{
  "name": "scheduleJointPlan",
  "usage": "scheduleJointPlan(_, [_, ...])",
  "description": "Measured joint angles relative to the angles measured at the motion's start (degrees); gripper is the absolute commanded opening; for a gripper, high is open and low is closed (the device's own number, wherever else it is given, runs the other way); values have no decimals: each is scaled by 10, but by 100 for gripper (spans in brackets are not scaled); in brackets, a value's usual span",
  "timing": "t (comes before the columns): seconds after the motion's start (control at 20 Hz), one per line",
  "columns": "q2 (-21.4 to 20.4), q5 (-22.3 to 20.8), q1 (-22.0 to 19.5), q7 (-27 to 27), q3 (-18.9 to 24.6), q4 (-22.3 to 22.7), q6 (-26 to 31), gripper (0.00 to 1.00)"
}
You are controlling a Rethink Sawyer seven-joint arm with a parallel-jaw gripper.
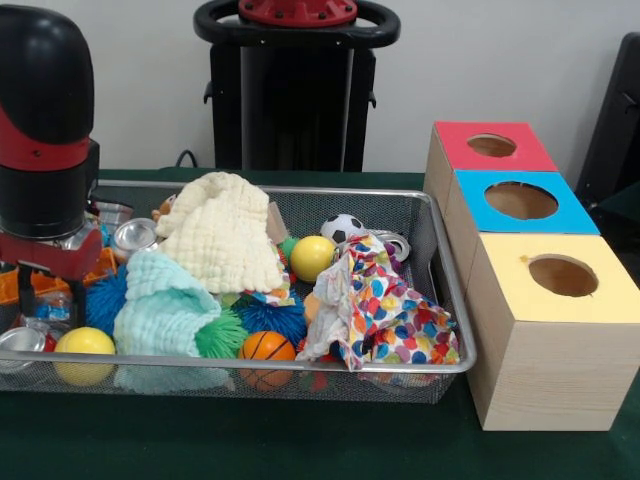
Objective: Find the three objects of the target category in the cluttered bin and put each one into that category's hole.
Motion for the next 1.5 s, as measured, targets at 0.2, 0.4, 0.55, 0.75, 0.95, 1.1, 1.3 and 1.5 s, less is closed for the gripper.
scheduleJointPlan(0.2, [1, 0, 0, 0, 0, -2, 1, 100])
scheduleJointPlan(0.4, [1, 0, 0, 0, 0, -2, 1, 100])
scheduleJointPlan(0.55, [1, 0, 0, 0, 0, -2, 1, 100])
scheduleJointPlan(0.75, [1, 0, 0, 0, 0, -3, 1, 100])
scheduleJointPlan(0.95, [1, 0, 0, 0, 0, -3, 1, 0])
scheduleJointPlan(1.1, [2, 0, -1, 0, 0, -3, 1, 0])
scheduleJointPlan(1.3, [2, 0, -1, 0, 0, -4, 1, 0])
scheduleJointPlan(1.5, [2, 0, -2, 0, 0, -5, 1, 0])
